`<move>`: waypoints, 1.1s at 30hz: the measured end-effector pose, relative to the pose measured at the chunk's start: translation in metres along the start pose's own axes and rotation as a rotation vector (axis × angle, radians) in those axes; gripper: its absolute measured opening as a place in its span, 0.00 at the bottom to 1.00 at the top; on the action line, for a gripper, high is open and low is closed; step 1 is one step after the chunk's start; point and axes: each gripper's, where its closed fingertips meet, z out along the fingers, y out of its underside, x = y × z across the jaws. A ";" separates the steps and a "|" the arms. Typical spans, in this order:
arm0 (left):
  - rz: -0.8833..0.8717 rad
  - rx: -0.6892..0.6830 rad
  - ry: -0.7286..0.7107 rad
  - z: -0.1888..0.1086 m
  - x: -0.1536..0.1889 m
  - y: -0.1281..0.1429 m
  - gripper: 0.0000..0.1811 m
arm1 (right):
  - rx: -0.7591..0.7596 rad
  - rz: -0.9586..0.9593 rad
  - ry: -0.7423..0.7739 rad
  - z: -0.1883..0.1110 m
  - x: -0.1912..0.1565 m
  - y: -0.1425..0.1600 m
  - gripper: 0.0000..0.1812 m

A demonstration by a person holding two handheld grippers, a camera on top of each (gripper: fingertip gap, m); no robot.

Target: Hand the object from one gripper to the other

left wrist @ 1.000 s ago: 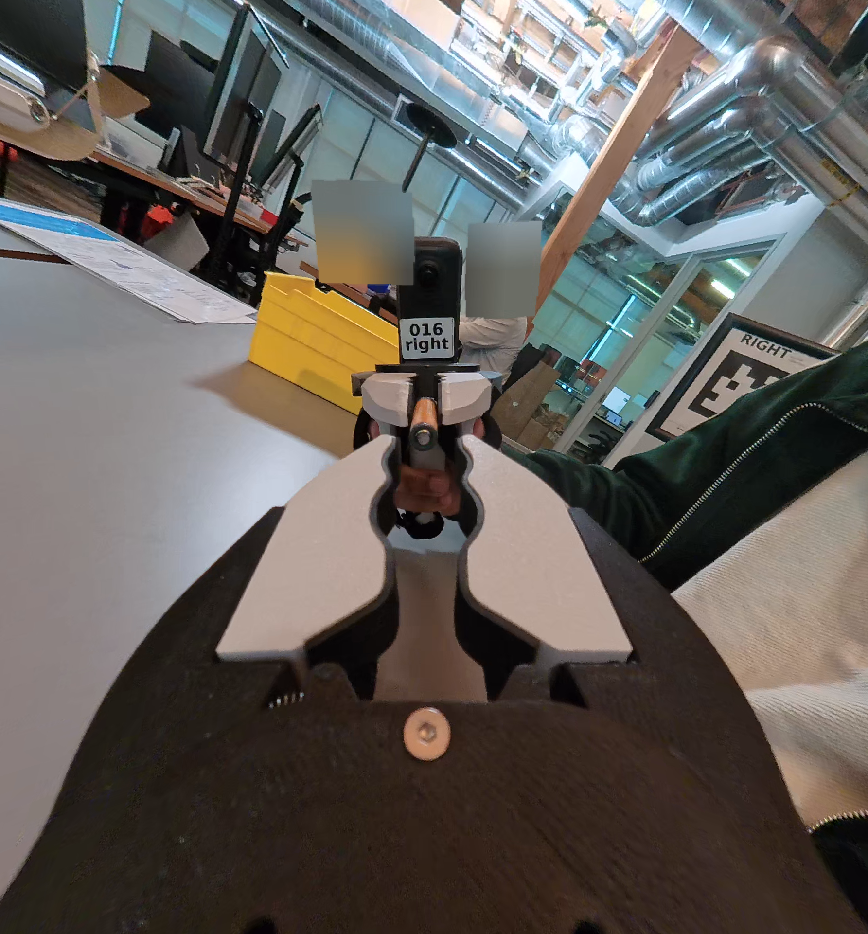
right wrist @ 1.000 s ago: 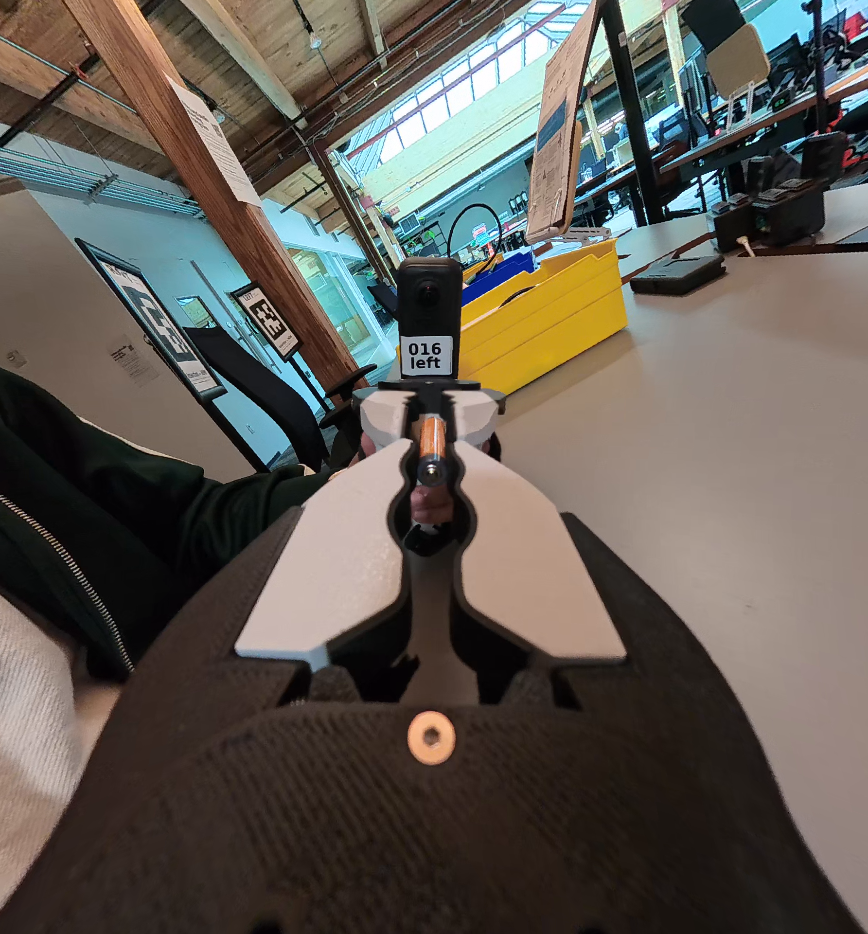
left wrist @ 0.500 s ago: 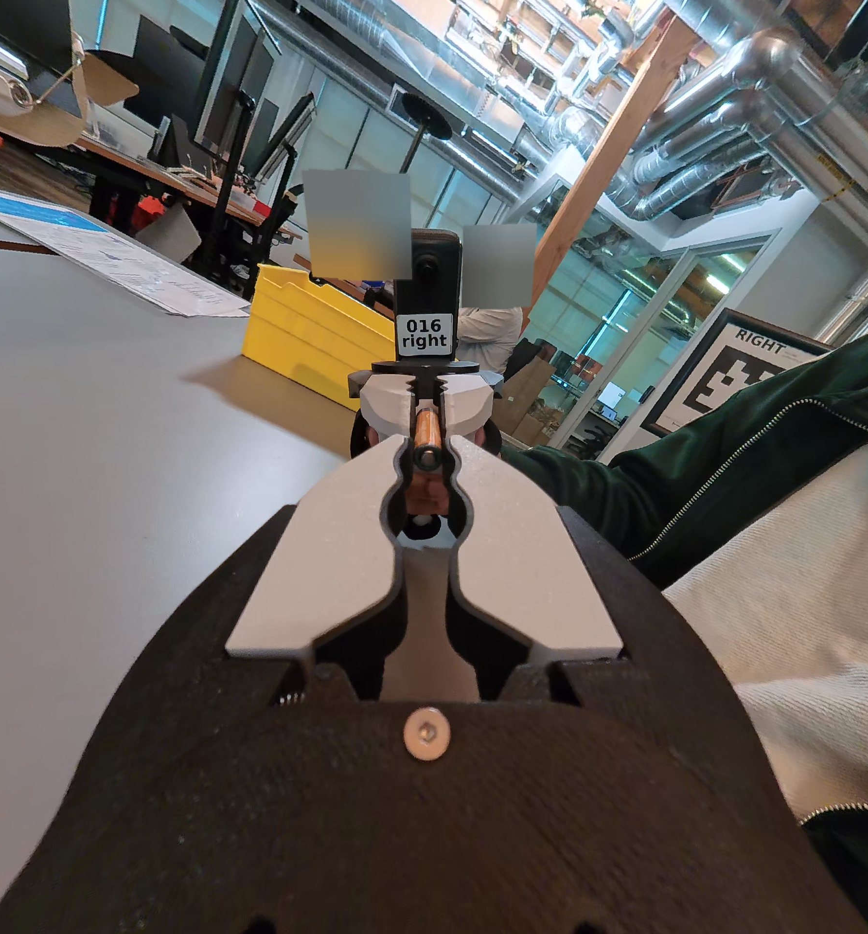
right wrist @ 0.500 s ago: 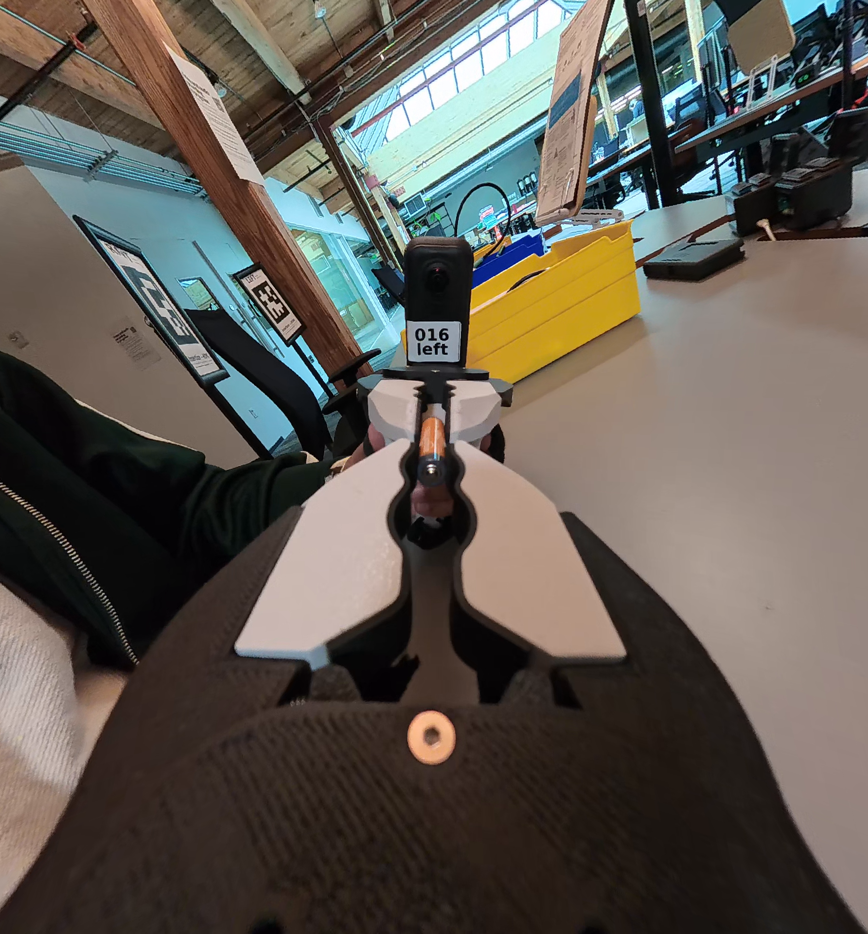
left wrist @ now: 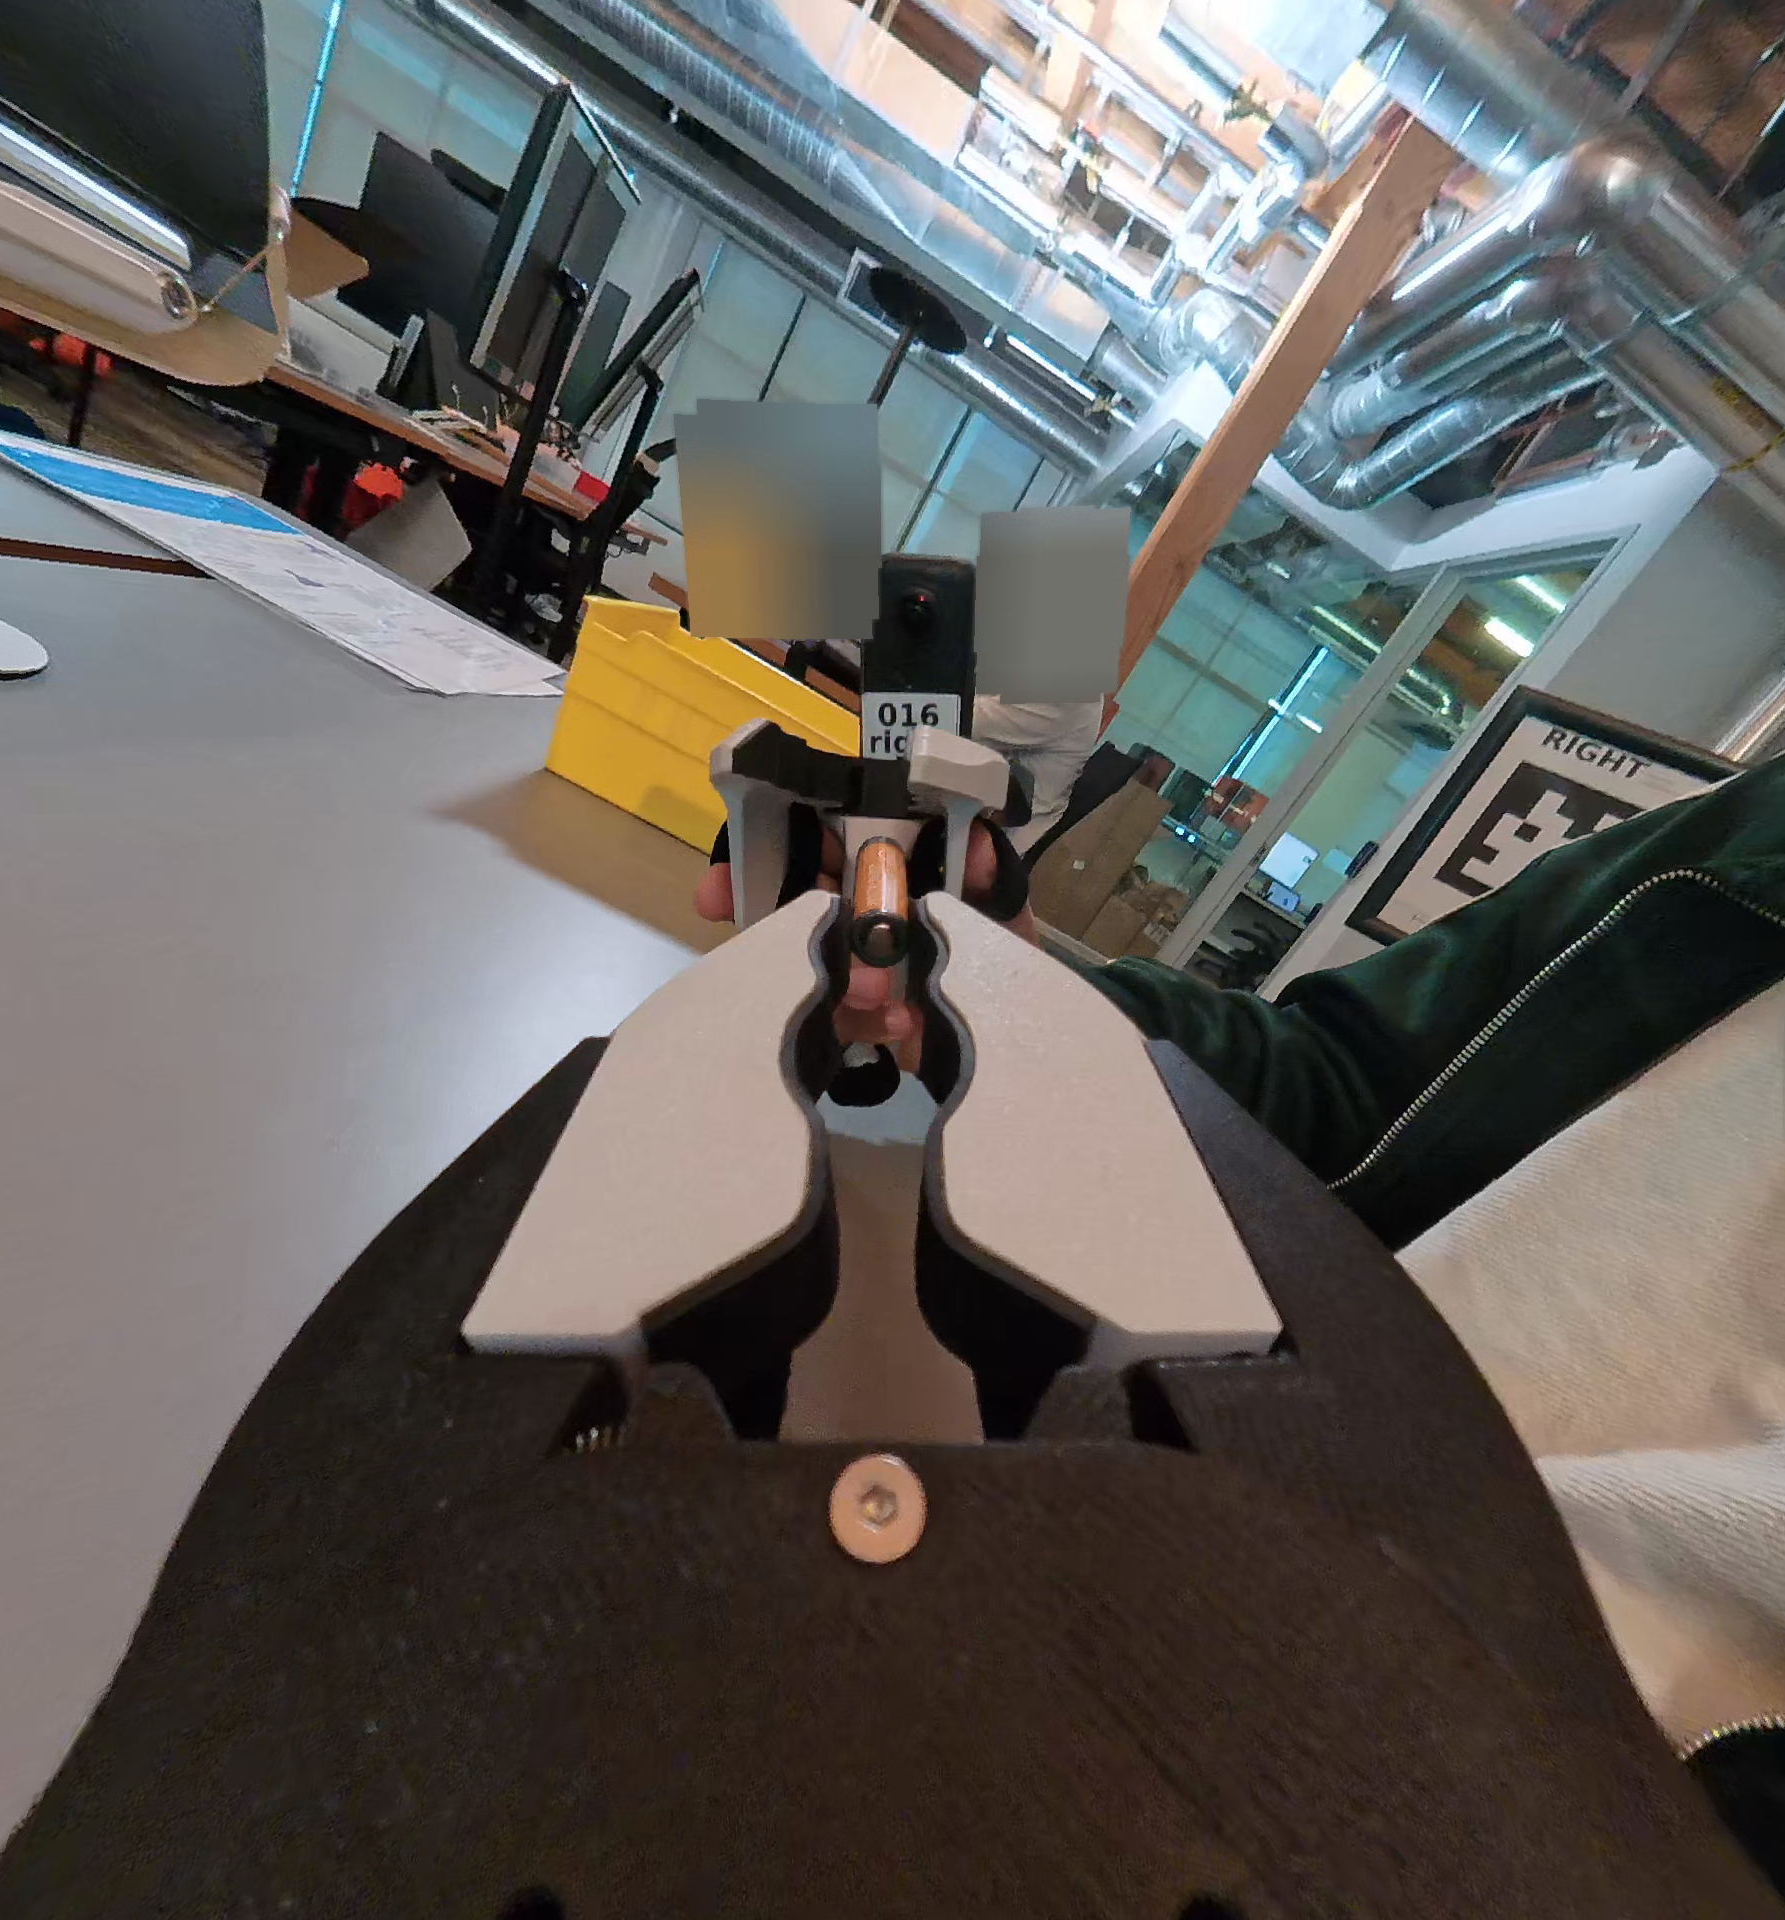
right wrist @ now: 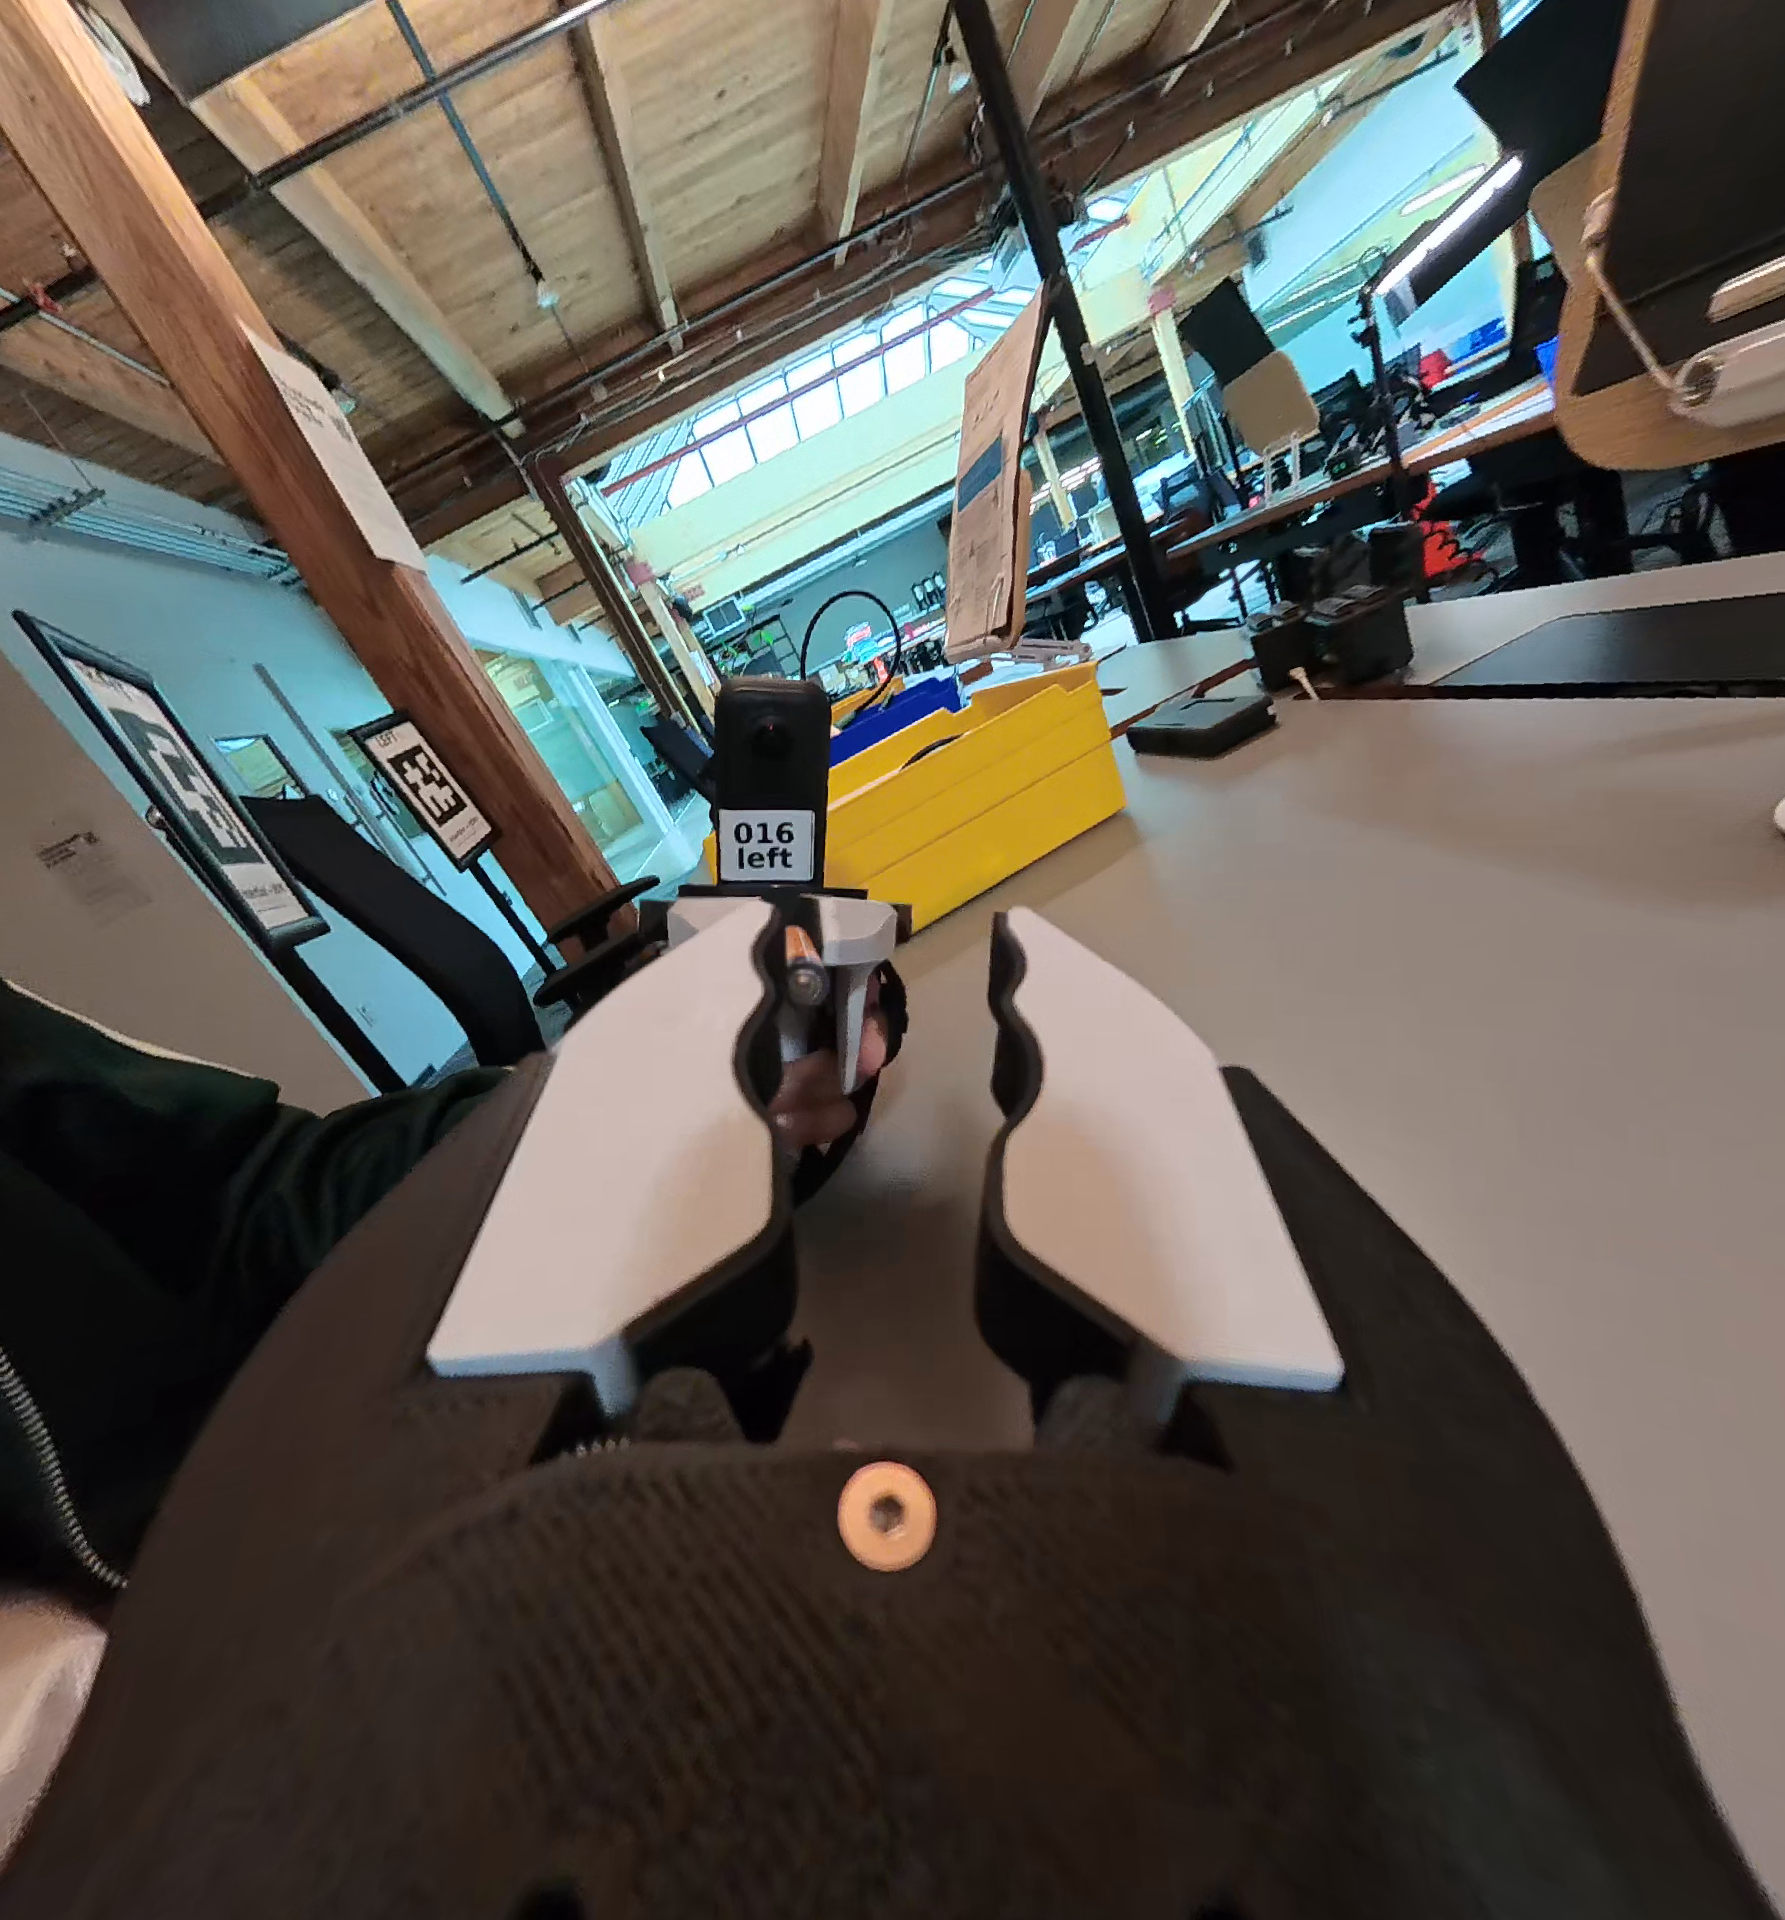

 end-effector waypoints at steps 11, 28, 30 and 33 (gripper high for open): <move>-0.041 0.066 0.018 -0.005 -0.001 -0.009 0.06 | -0.014 -0.053 0.025 0.002 0.000 0.002 0.20; 0.640 -0.302 -0.629 -0.013 -0.040 0.008 0.06 | -0.110 -0.076 0.180 0.002 0.021 0.016 0.18; 0.702 -0.381 -0.655 -0.009 -0.043 0.018 0.06 | -0.165 -0.080 0.207 0.006 0.023 0.027 0.23; 0.769 -0.471 -0.680 -0.004 -0.045 0.029 0.07 | -0.275 -0.026 0.211 0.014 0.023 0.050 0.28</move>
